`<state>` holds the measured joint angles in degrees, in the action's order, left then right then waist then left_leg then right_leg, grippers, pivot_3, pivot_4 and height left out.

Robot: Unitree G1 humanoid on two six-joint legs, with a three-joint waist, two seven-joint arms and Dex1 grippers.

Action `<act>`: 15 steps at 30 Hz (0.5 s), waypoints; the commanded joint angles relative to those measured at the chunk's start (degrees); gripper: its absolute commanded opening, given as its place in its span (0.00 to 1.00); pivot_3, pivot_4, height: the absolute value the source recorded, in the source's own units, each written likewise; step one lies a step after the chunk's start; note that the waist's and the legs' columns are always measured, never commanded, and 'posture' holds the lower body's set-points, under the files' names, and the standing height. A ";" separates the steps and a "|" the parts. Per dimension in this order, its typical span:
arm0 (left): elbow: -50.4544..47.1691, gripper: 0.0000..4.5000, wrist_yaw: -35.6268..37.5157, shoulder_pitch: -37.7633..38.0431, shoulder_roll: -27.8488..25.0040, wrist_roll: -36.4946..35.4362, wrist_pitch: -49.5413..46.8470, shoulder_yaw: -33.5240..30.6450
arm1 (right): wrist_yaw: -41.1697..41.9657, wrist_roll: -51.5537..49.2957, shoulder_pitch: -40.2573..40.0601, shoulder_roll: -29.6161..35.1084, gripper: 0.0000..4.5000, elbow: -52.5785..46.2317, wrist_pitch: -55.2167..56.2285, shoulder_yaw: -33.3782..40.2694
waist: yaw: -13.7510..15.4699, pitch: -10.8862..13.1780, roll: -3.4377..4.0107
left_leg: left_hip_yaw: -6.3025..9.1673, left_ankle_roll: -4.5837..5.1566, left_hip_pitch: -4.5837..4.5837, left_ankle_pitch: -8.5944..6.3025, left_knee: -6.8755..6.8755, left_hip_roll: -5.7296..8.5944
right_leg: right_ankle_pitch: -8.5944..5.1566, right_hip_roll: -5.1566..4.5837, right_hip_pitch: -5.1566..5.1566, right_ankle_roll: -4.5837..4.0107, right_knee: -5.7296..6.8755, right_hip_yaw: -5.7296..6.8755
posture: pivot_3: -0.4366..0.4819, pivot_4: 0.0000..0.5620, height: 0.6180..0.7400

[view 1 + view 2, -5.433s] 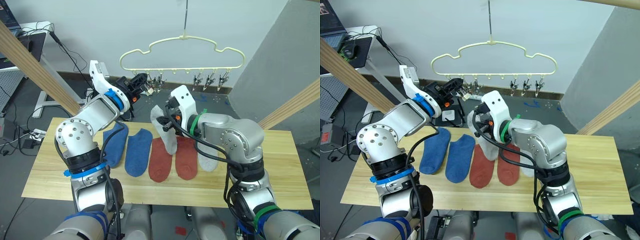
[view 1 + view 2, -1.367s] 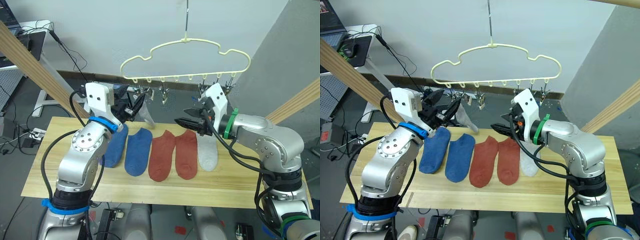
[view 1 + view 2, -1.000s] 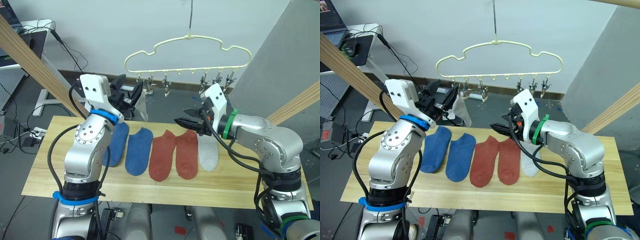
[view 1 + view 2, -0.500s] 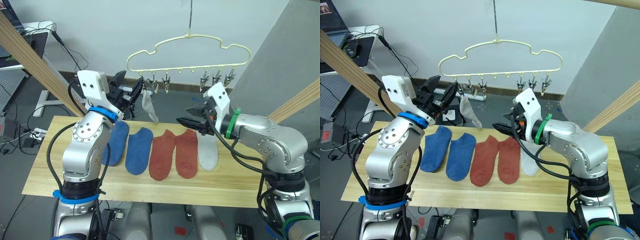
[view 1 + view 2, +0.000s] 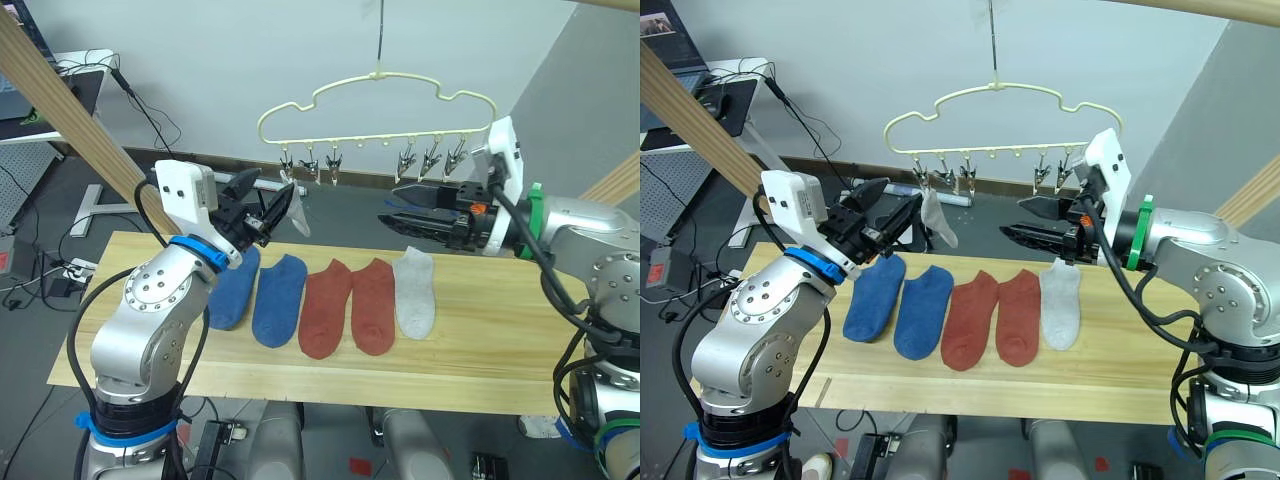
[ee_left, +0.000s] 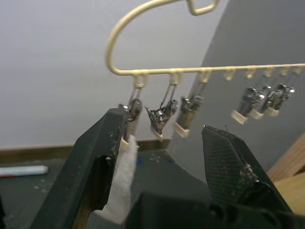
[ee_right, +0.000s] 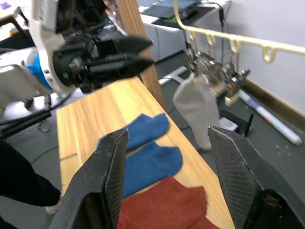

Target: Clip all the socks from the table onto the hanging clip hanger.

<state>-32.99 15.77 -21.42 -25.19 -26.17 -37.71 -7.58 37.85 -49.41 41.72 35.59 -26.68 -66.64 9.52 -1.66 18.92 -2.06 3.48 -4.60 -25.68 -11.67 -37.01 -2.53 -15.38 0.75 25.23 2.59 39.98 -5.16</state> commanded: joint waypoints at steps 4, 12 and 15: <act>-1.33 0.64 -1.33 -0.44 0.98 4.22 1.82 4.72 | 1.48 -7.09 0.72 1.62 0.70 -0.11 -0.61 2.93 | 0.03 -0.32 -0.01 | 0.00 0.03 0.03 0.02 -0.03 0.02 | 0.03 0.00 -0.06 -0.02 0.00 -0.01 | 0.53 0.41 1.00; 1.33 0.64 -2.86 -0.83 4.49 7.59 3.39 7.32 | -1.12 -9.39 -0.08 2.91 1.00 -1.26 0.42 3.02 | -0.01 -0.33 -0.01 | -0.01 0.16 0.04 0.10 -0.04 0.02 | 0.14 0.02 -0.06 -0.06 0.00 -0.02 | 0.51 0.45 1.00; 2.23 0.64 -4.18 -1.22 6.49 8.88 3.44 8.02 | -2.10 -10.31 -0.34 2.82 1.00 -1.67 0.27 2.89 | 0.01 -0.33 -0.01 | -0.01 0.17 0.04 0.11 -0.04 0.02 | 0.15 0.02 -0.07 -0.04 0.01 -0.04 | 0.51 0.46 1.00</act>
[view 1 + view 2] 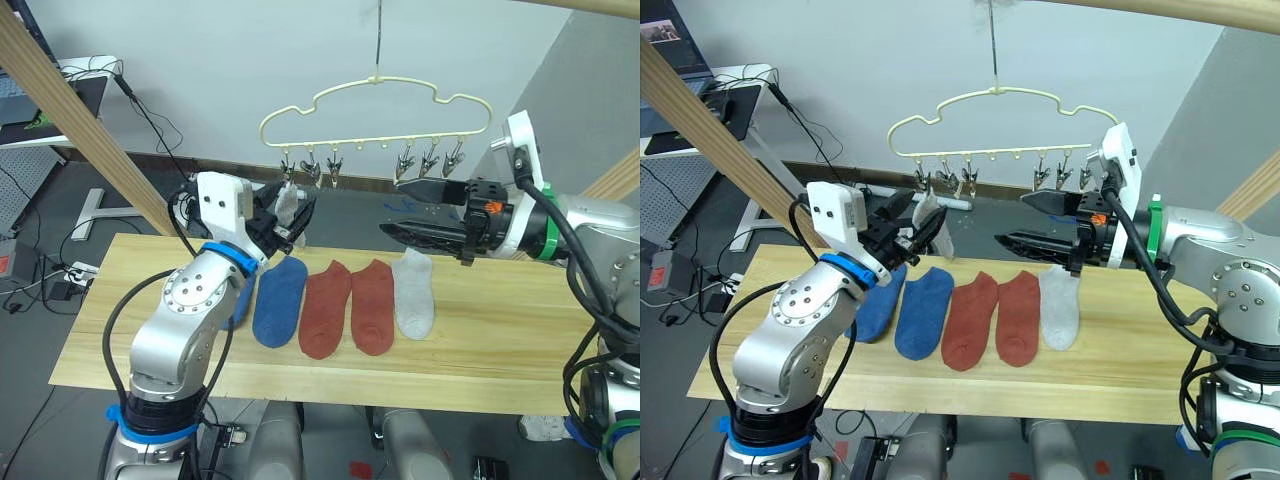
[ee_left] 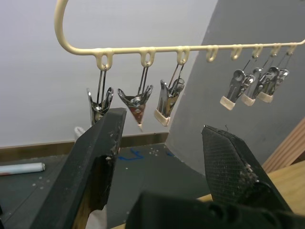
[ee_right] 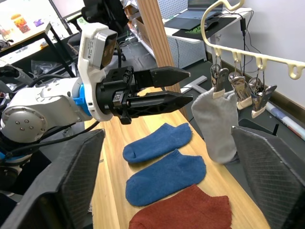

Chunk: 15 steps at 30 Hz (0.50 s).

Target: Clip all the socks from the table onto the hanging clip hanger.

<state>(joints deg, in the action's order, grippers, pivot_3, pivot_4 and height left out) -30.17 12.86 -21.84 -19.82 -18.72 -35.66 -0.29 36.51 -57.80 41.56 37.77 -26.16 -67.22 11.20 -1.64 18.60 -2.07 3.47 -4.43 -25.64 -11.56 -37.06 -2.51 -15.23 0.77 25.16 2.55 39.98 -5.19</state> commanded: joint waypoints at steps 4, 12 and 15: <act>1.23 0.64 -2.73 -1.14 3.85 3.27 2.15 1.78 | -2.38 -3.36 -0.19 0.44 1.00 -2.46 0.50 1.12 | -0.03 0.00 0.00 | 0.00 0.01 0.00 0.00 0.00 0.00 | 0.01 0.00 0.00 0.01 0.00 -0.01 | 0.50 0.48 1.00; 3.33 0.64 -4.32 -1.87 7.12 6.00 2.85 2.97 | -5.23 -5.88 -0.34 1.12 1.00 -2.81 0.00 0.89 | -0.05 0.00 0.00 | 0.00 0.02 0.00 0.01 0.00 0.00 | 0.02 0.01 -0.01 0.02 0.00 -0.02 | 0.48 0.52 1.00; 3.89 0.64 -5.19 -2.07 7.96 7.04 3.13 3.15 | -6.11 -6.55 -0.36 1.31 1.00 -2.86 -0.13 0.94 | -0.05 0.00 0.00 | 0.00 0.03 0.00 0.01 0.00 0.01 | 0.02 0.01 -0.02 0.02 0.00 -0.03 | 0.48 0.52 1.00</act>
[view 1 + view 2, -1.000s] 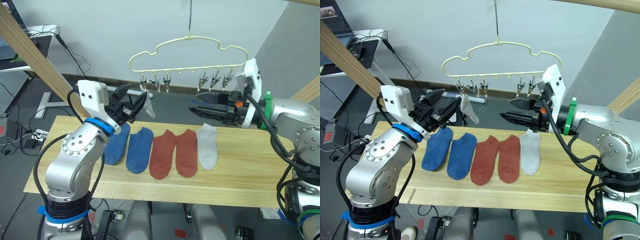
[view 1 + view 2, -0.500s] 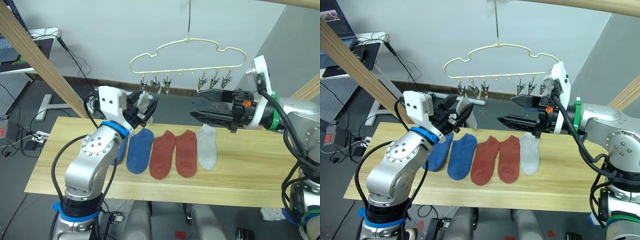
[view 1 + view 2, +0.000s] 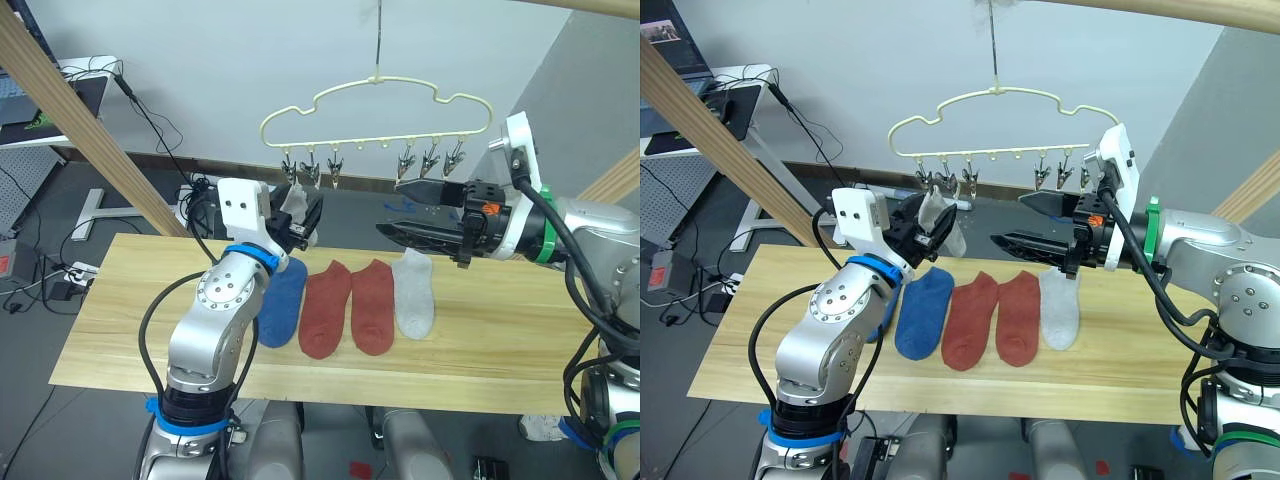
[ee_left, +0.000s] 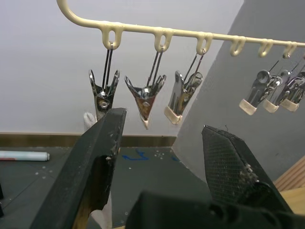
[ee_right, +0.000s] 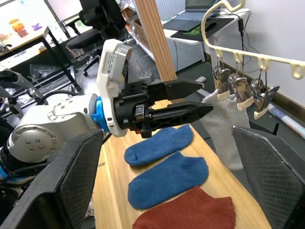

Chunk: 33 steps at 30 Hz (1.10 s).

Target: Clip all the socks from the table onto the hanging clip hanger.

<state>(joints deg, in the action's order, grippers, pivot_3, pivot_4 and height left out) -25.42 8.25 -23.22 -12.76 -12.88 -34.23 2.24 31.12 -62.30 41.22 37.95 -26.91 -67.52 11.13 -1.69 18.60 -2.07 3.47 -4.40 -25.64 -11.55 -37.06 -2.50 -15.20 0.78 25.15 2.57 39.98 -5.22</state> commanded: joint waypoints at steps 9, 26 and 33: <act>1.62 0.51 -1.98 -2.22 3.64 2.90 2.38 0.28 | -2.62 -3.48 -0.39 2.09 1.00 -2.23 0.19 0.96 | -0.09 0.00 0.00 | -0.02 0.01 0.00 0.00 0.00 0.00 | 0.00 0.01 0.00 0.01 -0.01 -0.04 | 0.46 0.53 1.00; 8.50 0.51 -2.50 -7.16 5.22 5.34 3.86 -0.33 | -6.20 -6.27 -1.58 2.98 1.00 -3.50 0.64 1.30 | -0.16 0.00 0.00 | -0.04 0.02 0.00 0.01 0.00 0.01 | 0.01 0.03 0.00 0.03 -0.02 -0.08 | 0.43 0.54 1.00; 11.83 0.51 -2.06 -9.64 6.15 5.24 5.22 -0.36 | -8.36 -8.09 -2.19 3.25 1.00 -4.09 0.71 1.70 | -0.23 0.00 0.00 | -0.05 0.02 0.00 0.01 0.02 0.01 | 0.01 0.03 0.00 0.03 -0.04 -0.09 | 0.41 0.55 1.00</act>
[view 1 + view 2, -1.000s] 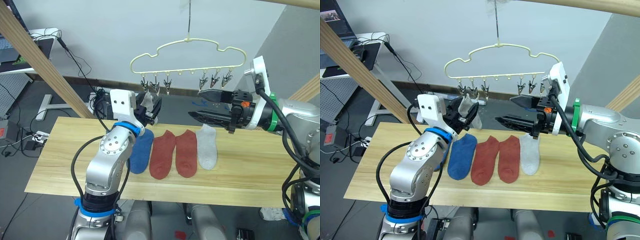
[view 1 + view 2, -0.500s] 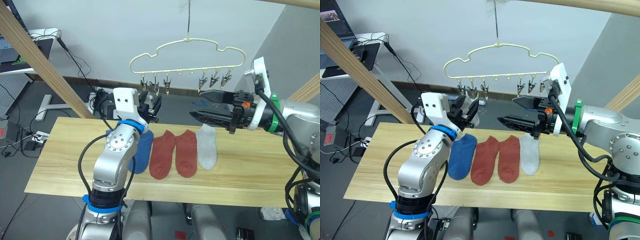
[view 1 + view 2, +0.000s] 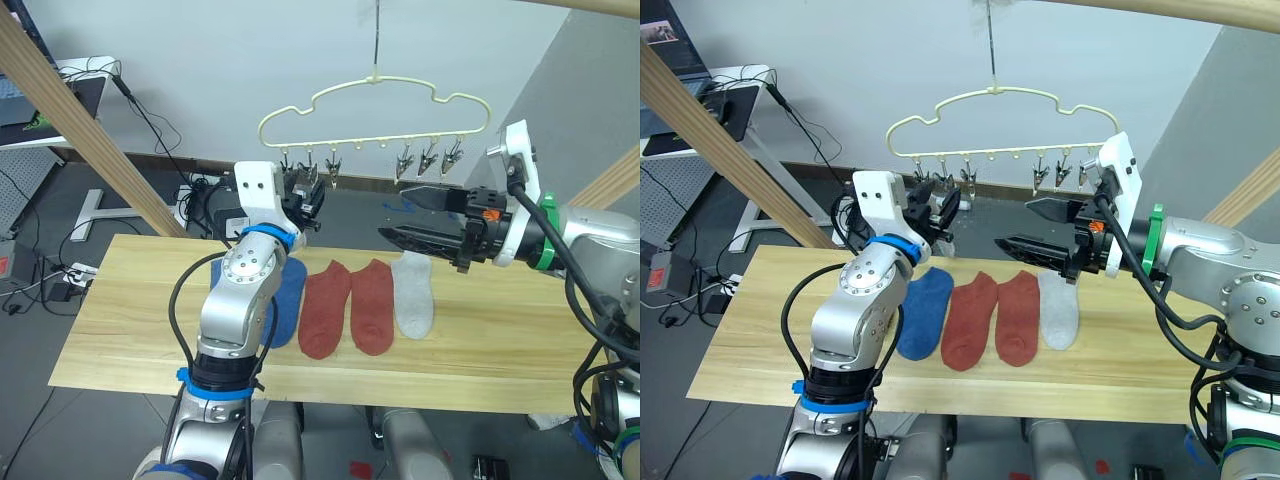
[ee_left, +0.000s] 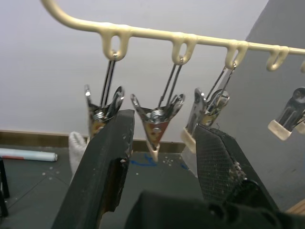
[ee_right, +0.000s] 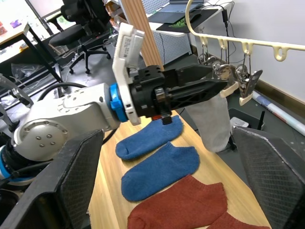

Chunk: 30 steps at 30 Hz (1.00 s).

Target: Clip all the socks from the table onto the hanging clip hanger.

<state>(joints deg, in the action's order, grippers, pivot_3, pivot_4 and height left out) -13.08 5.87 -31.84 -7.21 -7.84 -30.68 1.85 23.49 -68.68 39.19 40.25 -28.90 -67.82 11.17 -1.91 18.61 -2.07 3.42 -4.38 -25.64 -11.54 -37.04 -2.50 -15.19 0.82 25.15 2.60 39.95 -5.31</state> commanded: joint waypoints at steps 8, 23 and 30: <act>1.35 0.51 -0.69 -2.46 1.30 0.84 2.93 -0.33 | -3.25 -4.00 -0.83 1.45 1.00 -2.44 1.21 1.59 | -0.13 0.01 -0.01 | -0.02 0.00 0.00 0.00 0.00 0.00 | 0.00 0.01 0.00 0.01 -0.01 -0.03 | 0.40 0.56 1.00; 2.09 0.51 -1.76 -2.73 0.39 3.34 4.01 -0.57 | -4.38 -4.62 -0.74 1.52 1.00 -1.96 2.00 0.54 | -0.11 0.01 -0.01 | -0.02 0.00 0.00 0.00 0.01 0.00 | -0.01 0.01 0.00 0.02 -0.03 -0.04 | 0.41 0.56 1.00; 3.49 0.51 -1.93 -3.50 0.51 3.88 5.27 -0.64 | -4.84 -5.02 -1.01 1.60 1.00 -2.10 2.22 0.50 | -0.11 0.01 -0.01 | -0.02 0.00 0.00 0.00 0.02 0.00 | -0.01 0.01 0.00 0.02 -0.04 -0.03 | 0.41 0.55 1.00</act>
<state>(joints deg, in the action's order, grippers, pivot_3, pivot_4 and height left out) -8.53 4.28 -34.12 -6.86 -4.51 -27.05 1.73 18.64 -72.36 38.56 41.20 -29.20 -66.78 10.98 -2.02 18.62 -2.09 3.40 -4.38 -25.64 -11.54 -37.03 -2.49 -15.20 0.83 25.15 2.62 39.90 -5.35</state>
